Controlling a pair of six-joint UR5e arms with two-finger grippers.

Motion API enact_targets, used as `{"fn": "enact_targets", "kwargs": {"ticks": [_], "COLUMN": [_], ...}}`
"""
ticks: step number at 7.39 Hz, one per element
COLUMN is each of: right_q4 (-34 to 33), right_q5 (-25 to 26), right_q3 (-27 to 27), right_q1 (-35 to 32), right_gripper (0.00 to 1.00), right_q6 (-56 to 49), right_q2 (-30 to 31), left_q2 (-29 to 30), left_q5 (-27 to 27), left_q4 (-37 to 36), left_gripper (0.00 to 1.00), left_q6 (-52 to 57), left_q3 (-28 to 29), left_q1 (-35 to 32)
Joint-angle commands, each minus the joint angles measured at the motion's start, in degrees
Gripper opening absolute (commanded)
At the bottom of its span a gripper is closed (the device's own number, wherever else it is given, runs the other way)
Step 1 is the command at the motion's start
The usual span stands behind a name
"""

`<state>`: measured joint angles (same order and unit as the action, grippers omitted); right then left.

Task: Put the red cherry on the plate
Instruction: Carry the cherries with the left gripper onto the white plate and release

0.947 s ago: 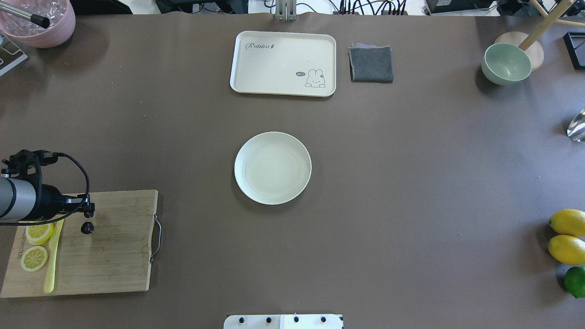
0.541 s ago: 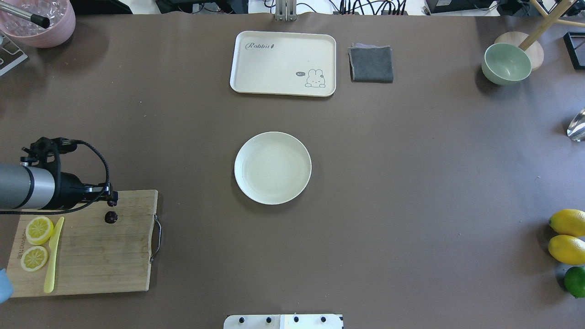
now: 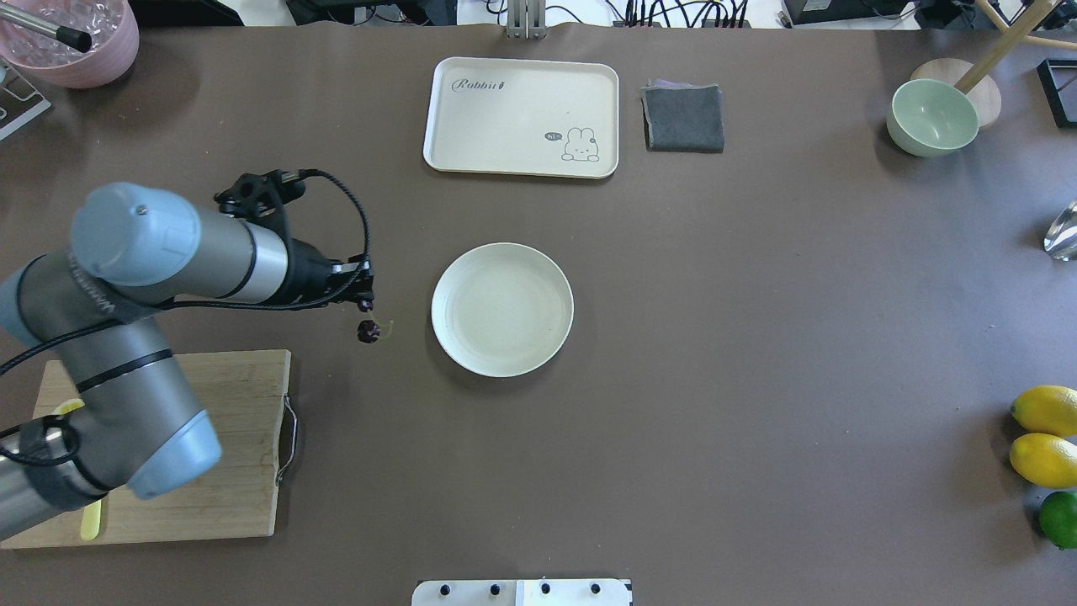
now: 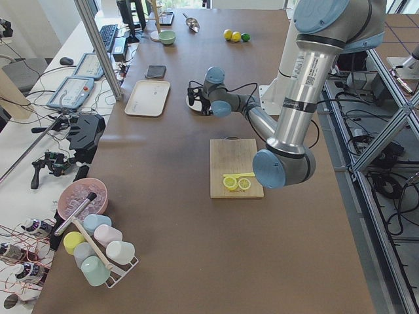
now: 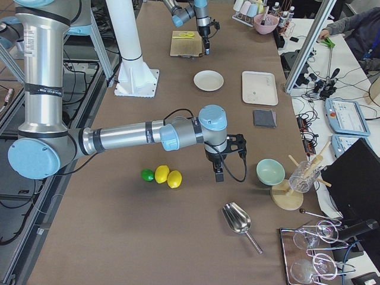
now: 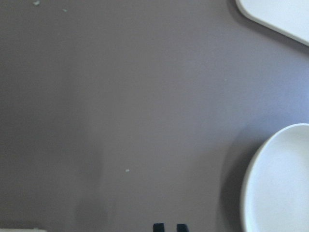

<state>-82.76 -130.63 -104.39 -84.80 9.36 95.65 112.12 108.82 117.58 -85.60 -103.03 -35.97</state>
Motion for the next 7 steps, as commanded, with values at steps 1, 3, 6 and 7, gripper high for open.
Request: {"fn": "enact_targets", "kwargs": {"ticks": [1, 3, 6, 7], "right_q4": [0.14, 0.06, -0.03, 0.06], "right_q5": [-0.07, -0.15, -2.51, -3.66], "right_q3": [0.42, 1.82, 3.14, 3.23], "right_q1": [-0.1, -0.1, -0.1, -0.53], "right_gripper": [1.0, 1.0, 1.0, 1.0], "right_q6": [-0.13, -0.04, 0.31, 0.13], "right_q2": [2.26, 2.26, 2.87, 3.4], "left_q2": [10.36, 14.17, 13.74, 13.56], "left_q5": [-4.63, -8.18, -7.92, -7.57], "left_q4": [-1.3, -1.39, -3.48, -6.54], "left_gripper": [0.0, 0.54, 0.98, 0.98], "left_q6": [-5.35, -8.0, -3.73, -1.7], "left_q3": [6.94, 9.94, 9.08, 7.51], "left_q1": [2.73, 4.94, 4.33, 3.37]}}
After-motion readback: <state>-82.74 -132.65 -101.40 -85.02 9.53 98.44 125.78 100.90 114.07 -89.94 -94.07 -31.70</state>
